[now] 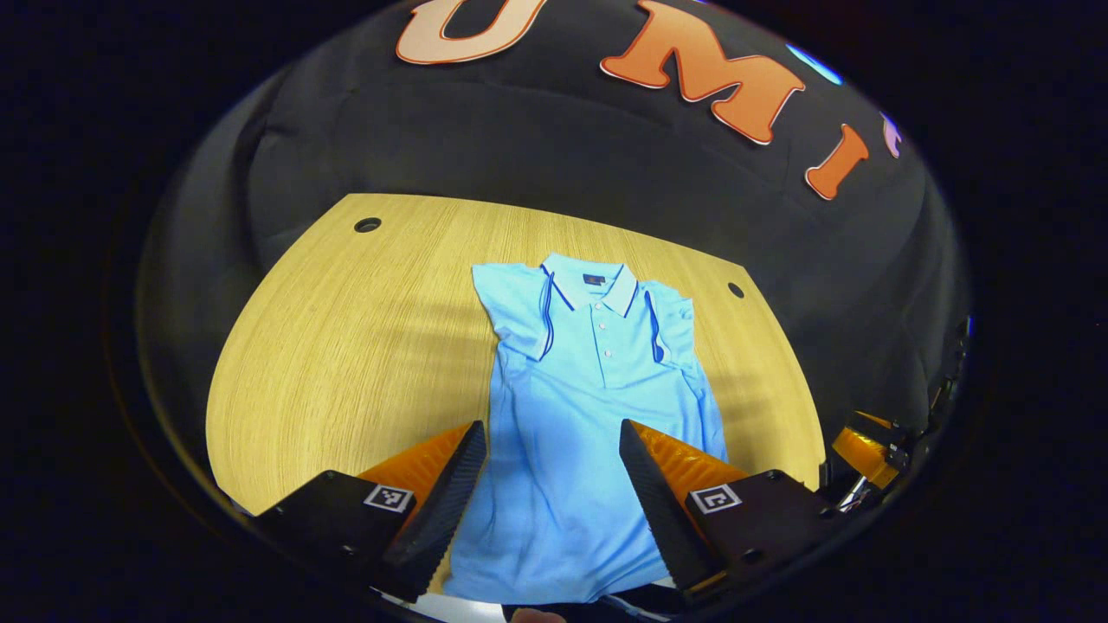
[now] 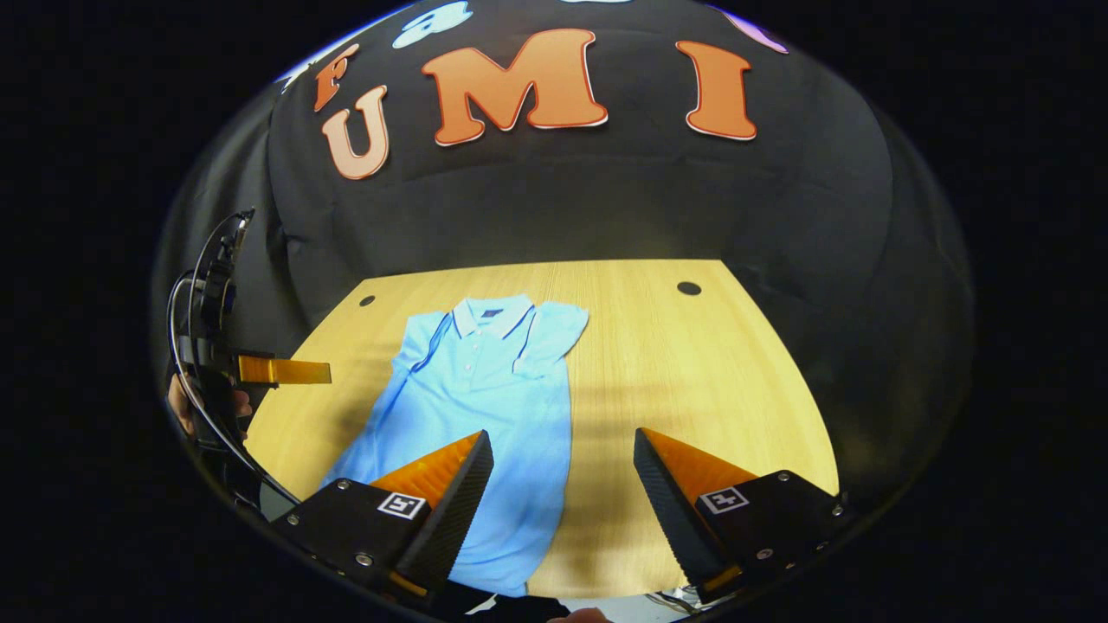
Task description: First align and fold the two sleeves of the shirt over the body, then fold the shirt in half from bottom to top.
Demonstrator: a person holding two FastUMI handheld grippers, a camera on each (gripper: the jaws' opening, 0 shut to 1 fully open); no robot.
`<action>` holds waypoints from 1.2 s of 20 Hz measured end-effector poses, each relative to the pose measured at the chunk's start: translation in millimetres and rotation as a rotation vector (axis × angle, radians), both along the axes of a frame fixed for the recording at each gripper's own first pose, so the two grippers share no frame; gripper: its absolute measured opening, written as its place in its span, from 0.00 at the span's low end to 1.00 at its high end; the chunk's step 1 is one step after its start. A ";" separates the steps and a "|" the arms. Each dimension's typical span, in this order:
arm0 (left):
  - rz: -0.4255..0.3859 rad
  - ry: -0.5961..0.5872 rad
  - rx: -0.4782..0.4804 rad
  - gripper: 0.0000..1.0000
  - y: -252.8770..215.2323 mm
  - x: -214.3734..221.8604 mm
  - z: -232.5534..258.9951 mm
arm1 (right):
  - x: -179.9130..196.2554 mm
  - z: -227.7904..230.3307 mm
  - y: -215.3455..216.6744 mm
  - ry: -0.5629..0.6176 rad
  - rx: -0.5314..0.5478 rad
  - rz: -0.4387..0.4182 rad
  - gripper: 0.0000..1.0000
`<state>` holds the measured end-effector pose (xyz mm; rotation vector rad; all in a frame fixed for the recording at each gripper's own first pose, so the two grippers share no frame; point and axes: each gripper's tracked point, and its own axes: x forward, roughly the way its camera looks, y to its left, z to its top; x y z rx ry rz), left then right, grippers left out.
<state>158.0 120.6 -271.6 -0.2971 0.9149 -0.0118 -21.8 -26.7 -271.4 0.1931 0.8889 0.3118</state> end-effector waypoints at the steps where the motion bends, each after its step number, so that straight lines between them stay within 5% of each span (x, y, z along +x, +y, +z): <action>1: -0.007 -0.002 0.006 1.00 0.0 -10.5 -0.7 | -10.2 -2.4 2.7 0.011 0.002 0.006 0.99; 15: -0.101 0.078 0.151 1.00 11.1 -156.6 -67.1 | -148.8 -79.6 51.2 0.198 -0.027 0.124 0.99; 24: -0.153 0.163 0.204 1.00 20.2 -206.5 -118.7 | -185.7 -117.9 66.1 0.300 -0.064 0.179 0.99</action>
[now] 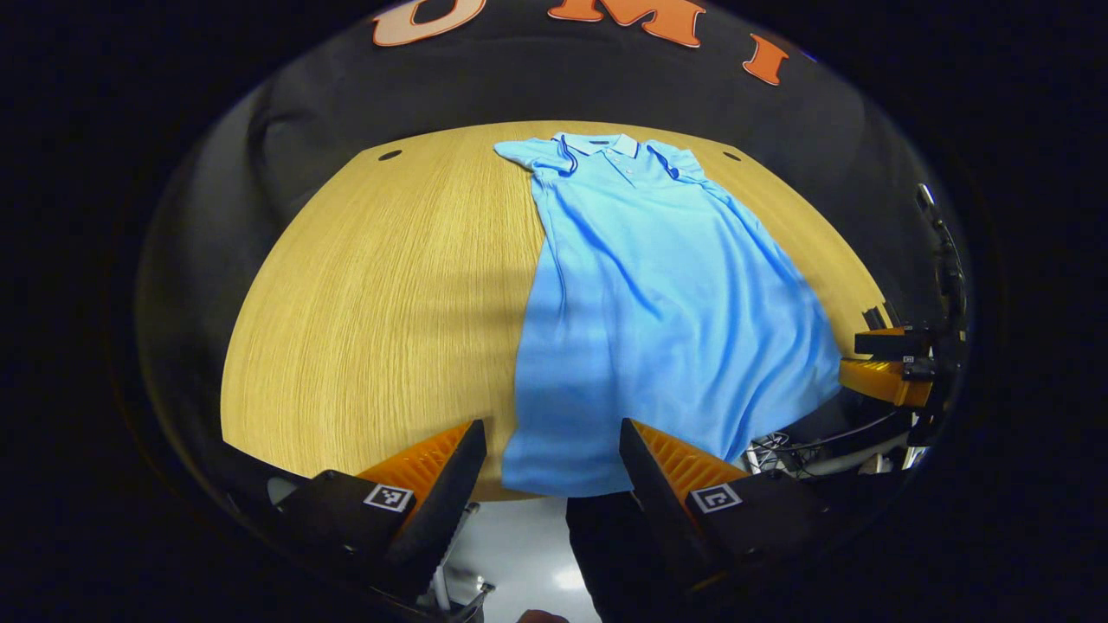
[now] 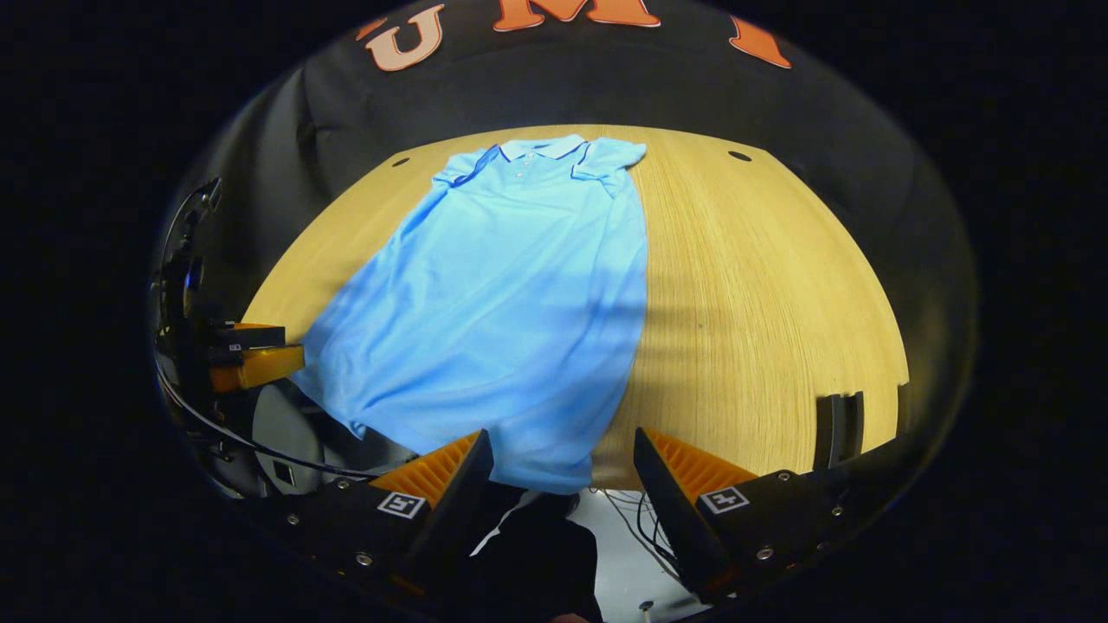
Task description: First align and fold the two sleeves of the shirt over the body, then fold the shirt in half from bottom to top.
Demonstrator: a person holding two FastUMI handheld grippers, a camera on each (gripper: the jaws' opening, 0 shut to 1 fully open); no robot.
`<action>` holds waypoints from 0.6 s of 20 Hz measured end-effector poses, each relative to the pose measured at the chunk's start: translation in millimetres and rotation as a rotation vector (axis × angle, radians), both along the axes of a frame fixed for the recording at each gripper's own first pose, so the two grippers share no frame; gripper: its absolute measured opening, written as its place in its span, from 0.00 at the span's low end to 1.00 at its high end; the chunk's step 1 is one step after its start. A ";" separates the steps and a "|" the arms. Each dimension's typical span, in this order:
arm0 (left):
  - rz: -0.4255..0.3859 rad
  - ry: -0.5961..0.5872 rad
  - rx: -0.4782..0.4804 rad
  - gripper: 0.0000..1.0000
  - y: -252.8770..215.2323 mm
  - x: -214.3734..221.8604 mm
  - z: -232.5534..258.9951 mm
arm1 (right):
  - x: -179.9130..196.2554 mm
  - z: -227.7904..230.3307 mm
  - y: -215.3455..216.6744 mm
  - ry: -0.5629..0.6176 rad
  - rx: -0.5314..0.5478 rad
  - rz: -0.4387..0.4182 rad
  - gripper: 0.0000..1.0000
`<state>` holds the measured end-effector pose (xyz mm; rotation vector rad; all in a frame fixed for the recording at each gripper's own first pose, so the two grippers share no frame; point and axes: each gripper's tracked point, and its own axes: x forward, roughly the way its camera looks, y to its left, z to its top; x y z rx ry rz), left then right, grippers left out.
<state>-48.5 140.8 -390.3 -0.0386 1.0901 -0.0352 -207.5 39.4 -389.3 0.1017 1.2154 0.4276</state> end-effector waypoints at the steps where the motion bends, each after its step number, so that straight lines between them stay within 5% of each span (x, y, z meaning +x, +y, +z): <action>1: -0.005 0.004 0.003 1.00 -0.3 -2.0 -3.4 | -3.0 -5.1 1.7 0.015 -0.003 -0.004 0.99; 6: -0.024 0.010 0.027 1.00 -1.2 -9.2 -15.9 | -4.1 -15.3 1.4 -0.003 -0.046 0.001 0.98; 12: -0.008 -0.044 0.045 0.99 -8.6 9.1 -20.1 | 5.9 -22.0 -10.7 -0.057 -0.097 -0.069 0.62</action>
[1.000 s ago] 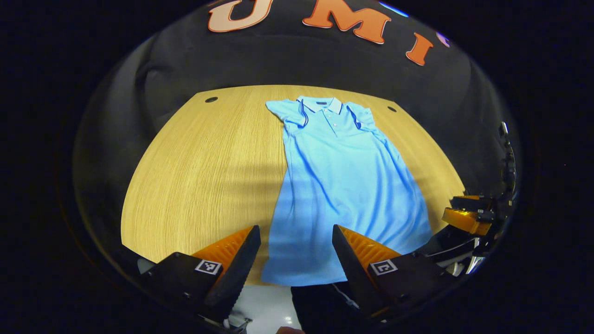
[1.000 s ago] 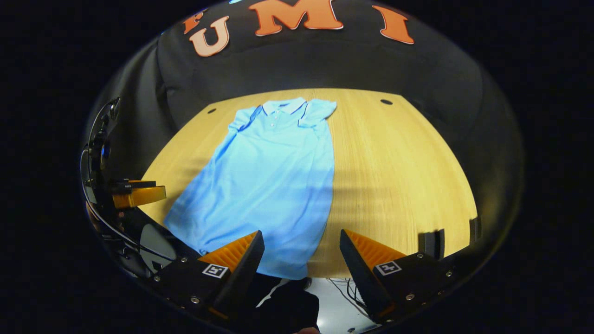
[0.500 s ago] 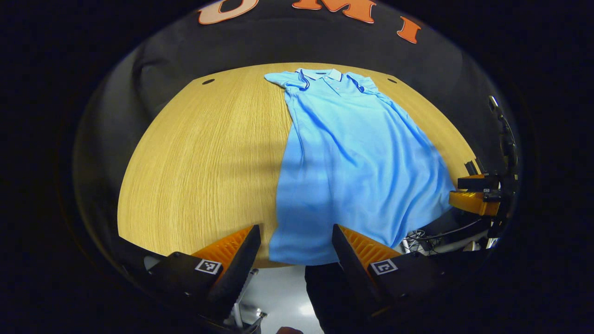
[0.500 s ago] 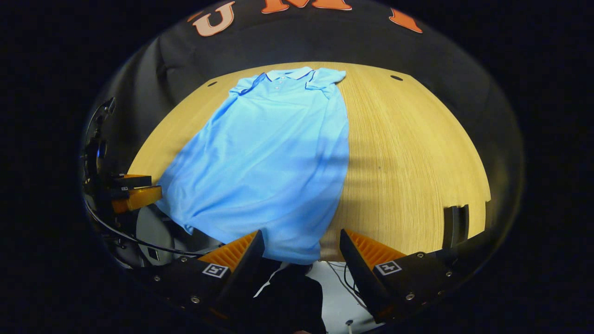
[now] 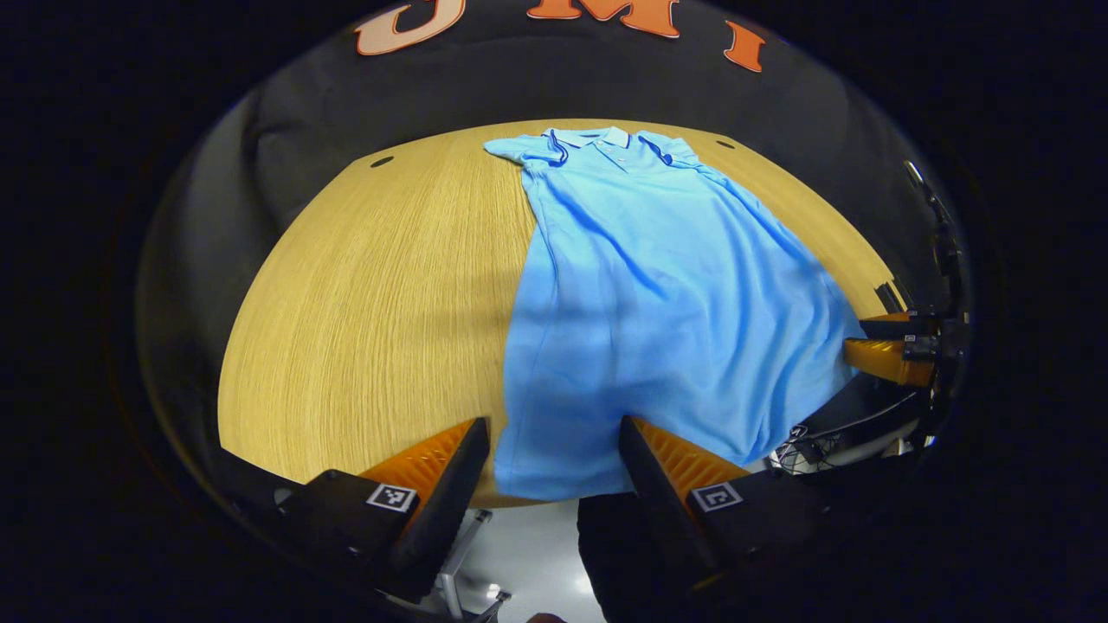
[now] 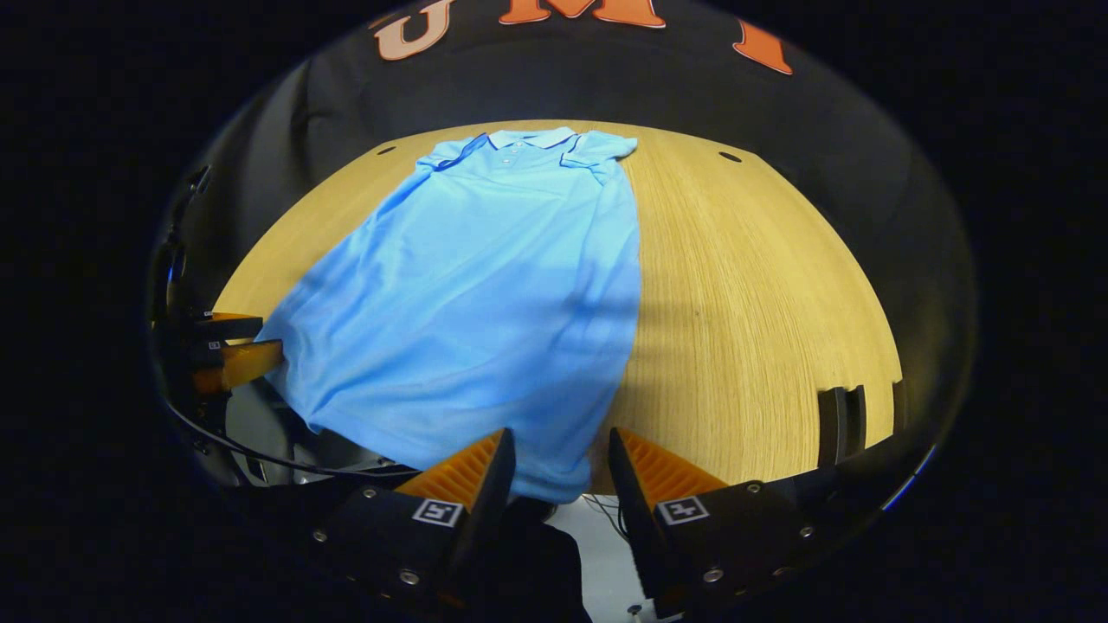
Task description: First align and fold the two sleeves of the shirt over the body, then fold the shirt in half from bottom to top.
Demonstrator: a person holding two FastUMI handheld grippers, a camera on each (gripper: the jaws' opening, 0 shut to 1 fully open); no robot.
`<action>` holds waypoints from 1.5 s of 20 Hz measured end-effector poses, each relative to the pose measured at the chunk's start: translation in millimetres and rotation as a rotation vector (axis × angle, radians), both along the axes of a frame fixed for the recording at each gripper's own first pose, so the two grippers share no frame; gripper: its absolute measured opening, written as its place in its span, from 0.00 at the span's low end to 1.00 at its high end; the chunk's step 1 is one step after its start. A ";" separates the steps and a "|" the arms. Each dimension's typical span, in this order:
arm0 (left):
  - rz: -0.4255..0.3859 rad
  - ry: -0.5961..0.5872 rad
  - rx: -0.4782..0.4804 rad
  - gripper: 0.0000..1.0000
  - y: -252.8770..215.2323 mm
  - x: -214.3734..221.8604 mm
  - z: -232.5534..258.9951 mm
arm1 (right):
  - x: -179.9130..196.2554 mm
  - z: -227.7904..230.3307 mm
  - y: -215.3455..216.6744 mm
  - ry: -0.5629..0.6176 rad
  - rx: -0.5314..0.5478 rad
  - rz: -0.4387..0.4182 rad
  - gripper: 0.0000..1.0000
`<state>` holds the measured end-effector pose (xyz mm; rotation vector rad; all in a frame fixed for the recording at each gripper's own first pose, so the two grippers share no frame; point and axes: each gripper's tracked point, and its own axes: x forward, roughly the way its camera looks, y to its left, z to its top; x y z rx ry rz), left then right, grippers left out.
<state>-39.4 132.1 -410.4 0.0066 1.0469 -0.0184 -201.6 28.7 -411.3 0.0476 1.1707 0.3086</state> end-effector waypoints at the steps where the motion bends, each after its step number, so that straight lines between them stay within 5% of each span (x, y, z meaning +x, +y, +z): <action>1: 0.012 -0.006 -0.001 1.00 -2.5 4.2 0.5 | 4.0 -1.9 -4.5 -0.001 -0.010 -0.056 0.54; 3: 0.027 -0.014 -0.002 0.98 -10.3 10.3 4.9 | 11.1 -3.5 -0.6 -0.002 -0.013 -0.070 0.15; 7: 0.051 -0.006 -0.011 0.17 -23.3 26.1 -0.3 | 11.7 -3.3 0.0 0.063 0.004 -0.059 0.02; 9: 0.081 -0.009 -0.017 0.16 -24.2 27.5 0.9 | 10.7 -1.8 4.7 0.110 0.055 -0.080 0.01; 10: 0.095 -0.018 -0.031 0.07 -22.1 33.3 3.0 | 11.6 0.1 5.5 0.129 0.077 -0.092 0.01; 30: 0.054 -0.247 -0.053 0.07 1.6 164.5 117.2 | 146.8 69.4 -7.9 -0.049 0.117 -0.205 0.01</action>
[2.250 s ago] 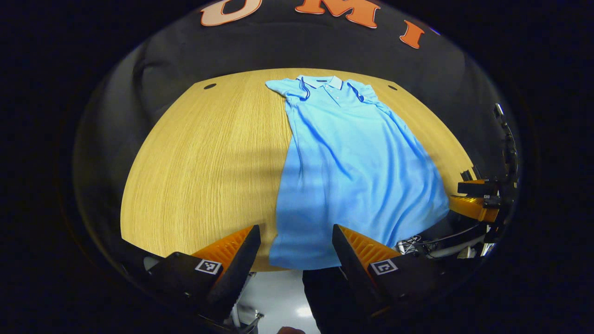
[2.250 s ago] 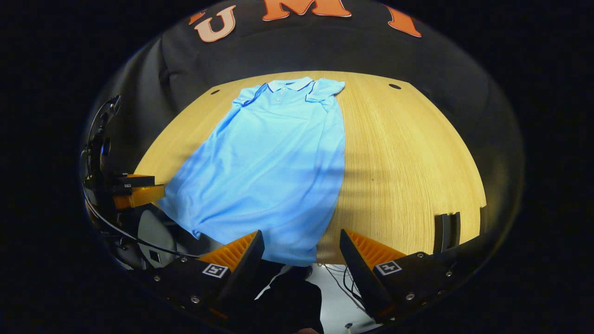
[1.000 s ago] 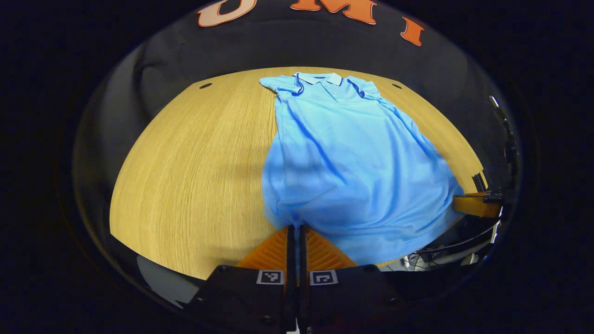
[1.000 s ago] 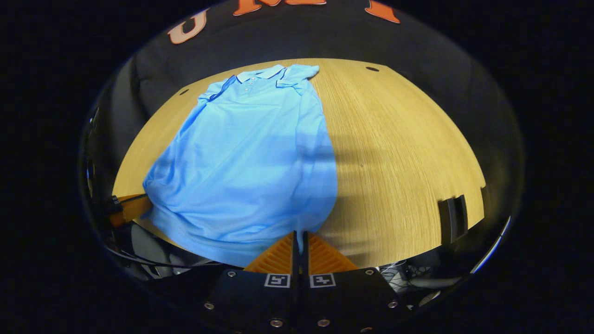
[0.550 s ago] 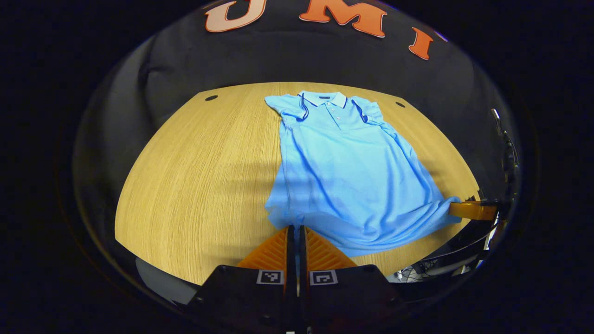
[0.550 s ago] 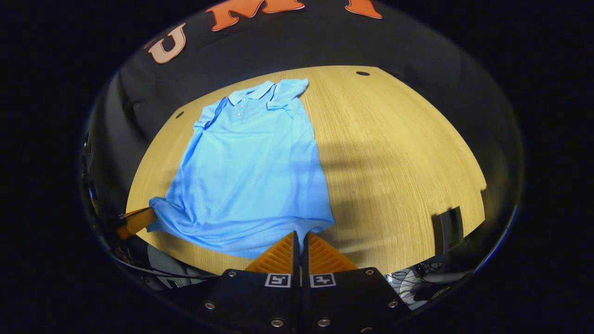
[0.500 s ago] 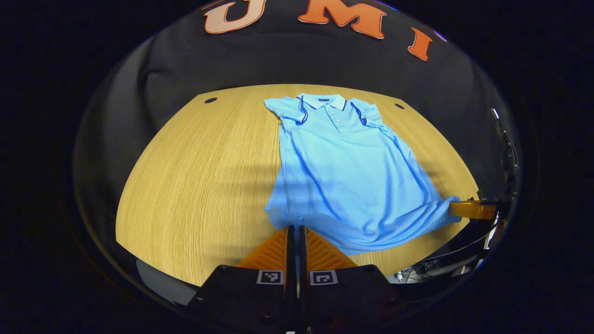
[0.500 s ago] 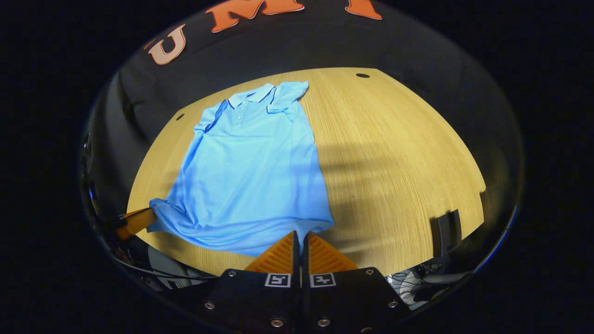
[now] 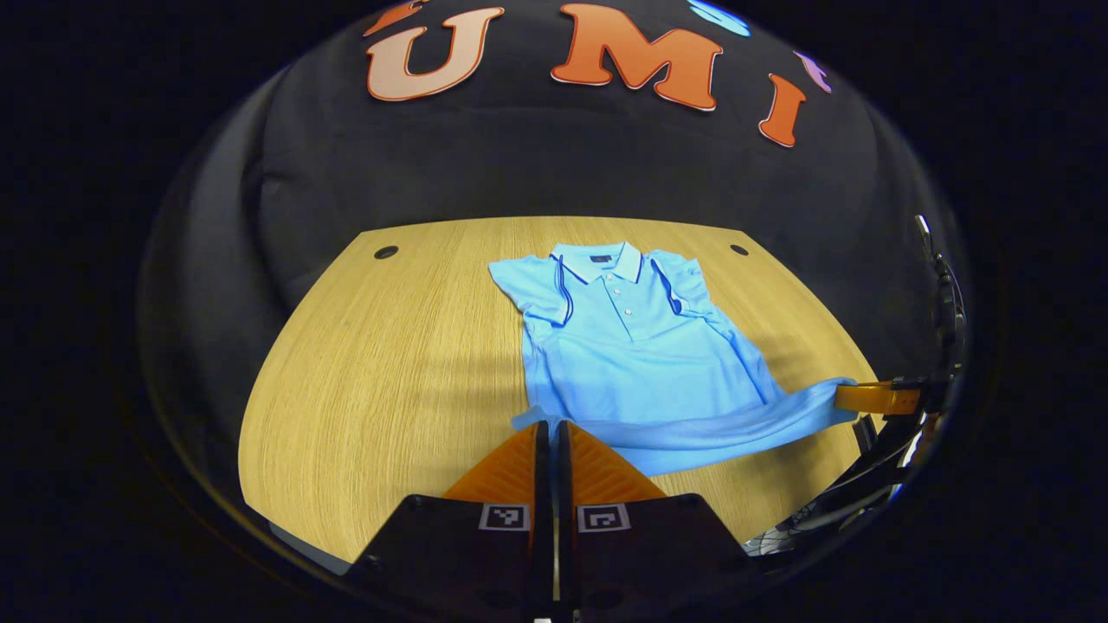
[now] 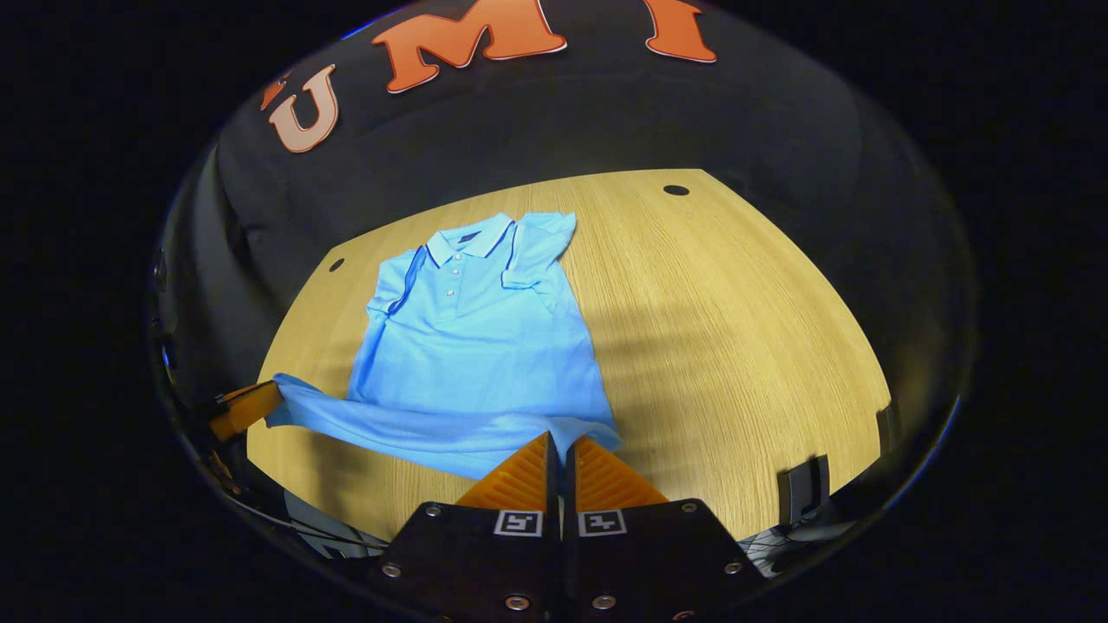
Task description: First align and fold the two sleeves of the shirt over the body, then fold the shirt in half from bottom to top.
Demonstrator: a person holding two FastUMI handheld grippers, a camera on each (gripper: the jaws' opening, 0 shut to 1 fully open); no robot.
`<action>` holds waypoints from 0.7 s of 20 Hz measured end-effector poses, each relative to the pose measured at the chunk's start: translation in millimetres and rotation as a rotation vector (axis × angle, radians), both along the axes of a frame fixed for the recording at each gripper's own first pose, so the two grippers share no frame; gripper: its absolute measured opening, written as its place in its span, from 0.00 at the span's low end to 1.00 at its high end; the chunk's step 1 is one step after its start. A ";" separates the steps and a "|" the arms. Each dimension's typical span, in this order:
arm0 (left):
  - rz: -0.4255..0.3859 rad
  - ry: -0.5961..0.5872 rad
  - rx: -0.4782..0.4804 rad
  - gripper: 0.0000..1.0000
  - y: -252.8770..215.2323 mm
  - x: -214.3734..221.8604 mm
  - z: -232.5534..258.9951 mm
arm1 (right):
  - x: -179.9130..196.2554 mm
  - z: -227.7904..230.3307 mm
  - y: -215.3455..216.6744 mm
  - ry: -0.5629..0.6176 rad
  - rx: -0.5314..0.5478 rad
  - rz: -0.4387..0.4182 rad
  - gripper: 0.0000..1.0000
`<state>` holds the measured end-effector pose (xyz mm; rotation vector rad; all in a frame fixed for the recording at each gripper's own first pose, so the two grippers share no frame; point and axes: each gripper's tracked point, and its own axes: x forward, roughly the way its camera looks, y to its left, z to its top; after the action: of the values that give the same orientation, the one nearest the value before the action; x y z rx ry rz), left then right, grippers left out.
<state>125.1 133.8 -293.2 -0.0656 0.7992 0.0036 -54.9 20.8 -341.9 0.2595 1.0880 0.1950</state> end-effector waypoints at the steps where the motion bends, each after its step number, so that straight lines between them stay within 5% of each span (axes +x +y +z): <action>1: -0.004 -0.005 0.000 0.07 1.9 9.2 2.3 | 8.7 3.0 1.8 -0.006 -0.001 0.003 0.01; 14: -0.063 -0.060 0.001 0.06 37.5 145.3 13.4 | 145.1 4.1 26.3 -0.042 -0.042 -0.030 0.01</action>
<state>270.4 171.2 -279.8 -0.0398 0.7408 -0.0570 90.2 47.1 -337.8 0.2334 1.0447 0.1500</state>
